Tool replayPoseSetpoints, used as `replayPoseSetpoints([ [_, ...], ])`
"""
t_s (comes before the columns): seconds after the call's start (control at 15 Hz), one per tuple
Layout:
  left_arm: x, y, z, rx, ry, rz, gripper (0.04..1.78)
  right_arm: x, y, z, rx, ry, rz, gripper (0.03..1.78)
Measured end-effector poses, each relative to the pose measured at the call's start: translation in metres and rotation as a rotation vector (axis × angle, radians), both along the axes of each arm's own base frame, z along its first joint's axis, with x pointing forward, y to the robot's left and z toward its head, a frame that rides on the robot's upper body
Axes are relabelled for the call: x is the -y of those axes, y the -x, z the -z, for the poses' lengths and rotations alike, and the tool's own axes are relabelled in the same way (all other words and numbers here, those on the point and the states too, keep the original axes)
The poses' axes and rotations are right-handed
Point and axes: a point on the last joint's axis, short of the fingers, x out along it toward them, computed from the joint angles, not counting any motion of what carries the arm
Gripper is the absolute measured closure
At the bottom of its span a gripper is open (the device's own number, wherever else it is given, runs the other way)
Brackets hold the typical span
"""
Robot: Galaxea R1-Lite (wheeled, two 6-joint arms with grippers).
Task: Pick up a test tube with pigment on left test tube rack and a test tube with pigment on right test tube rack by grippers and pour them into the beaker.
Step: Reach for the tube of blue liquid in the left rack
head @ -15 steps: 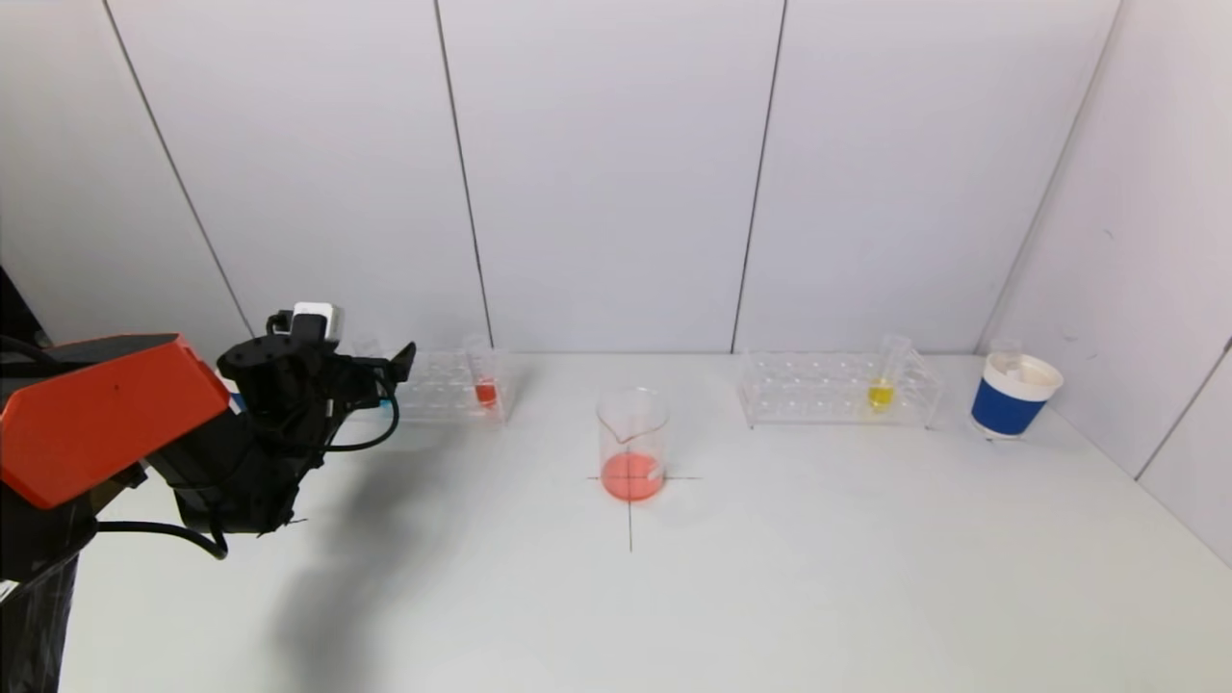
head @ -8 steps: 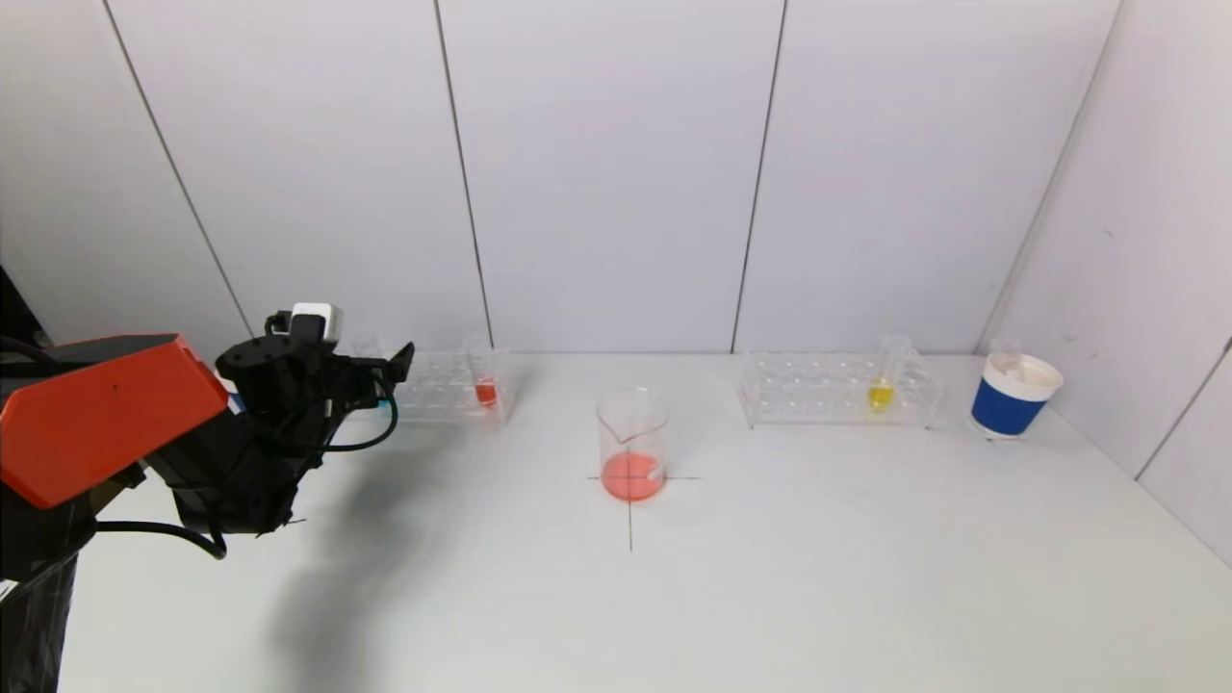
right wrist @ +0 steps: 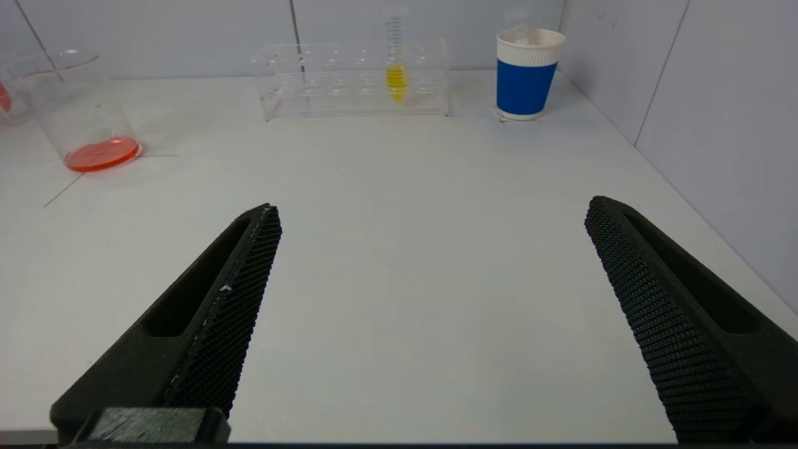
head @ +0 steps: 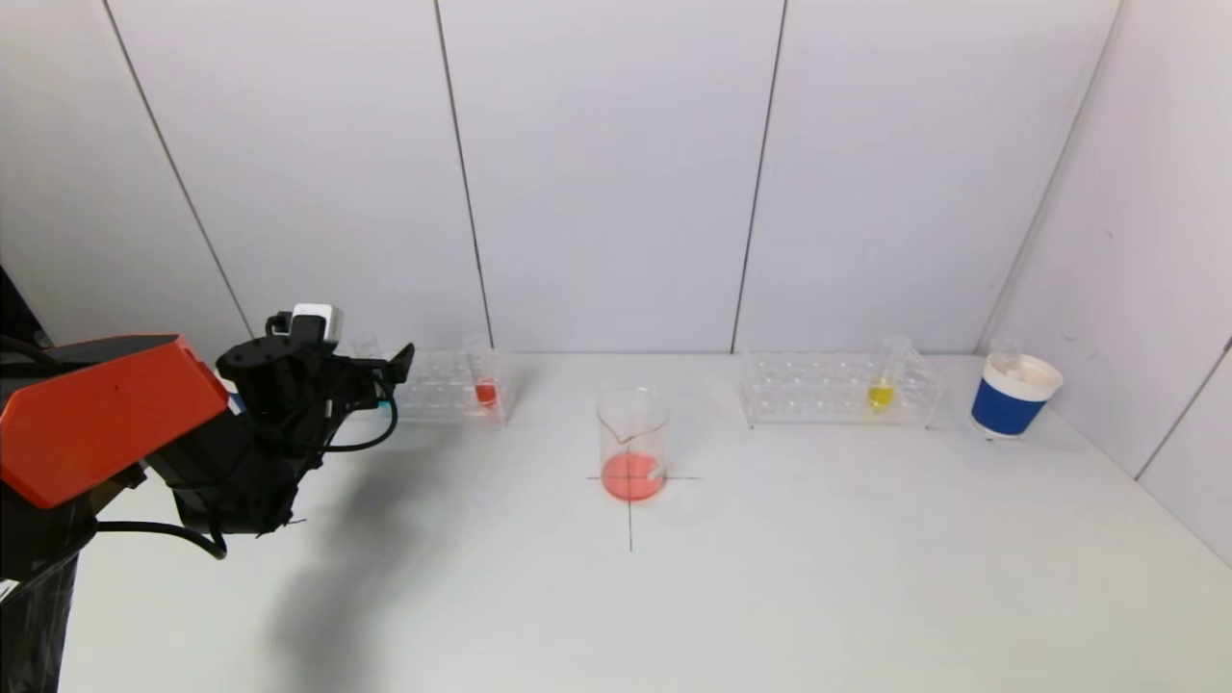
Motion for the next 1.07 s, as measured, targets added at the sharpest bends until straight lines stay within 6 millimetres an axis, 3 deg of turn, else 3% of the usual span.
replayPoseSetpoints([
  [0.13, 0.0000, 0.0000, 0.0004, 0.000, 0.000, 0.000, 0.13, 0.0000, 0.0000, 0.0000, 0.000, 0.000, 0.000, 0.04],
  [0.27, 0.0000, -0.0001, 0.0010, -0.002, -0.001, 0.001, 0.28, 0.0000, 0.0000, 0.0000, 0.000, 0.000, 0.000, 0.04],
  [0.47, 0.0001, -0.0001, 0.0014, -0.003, -0.001, 0.001, 0.68, 0.0000, 0.0000, 0.0000, 0.000, 0.000, 0.000, 0.04],
  [0.67, 0.0001, 0.0001, 0.0017, -0.004, 0.000, 0.001, 1.25, 0.0000, 0.0000, 0.0000, 0.000, 0.000, 0.000, 0.04],
  [0.73, 0.0001, 0.0001, 0.0019, -0.004, 0.000, 0.001, 1.35, 0.0000, 0.0000, 0.0000, 0.000, 0.000, 0.000, 0.04],
  [1.07, 0.0001, 0.0001, 0.0021, -0.005, 0.000, 0.001, 1.38, 0.0000, 0.0000, 0.0000, 0.000, 0.000, 0.000, 0.04],
])
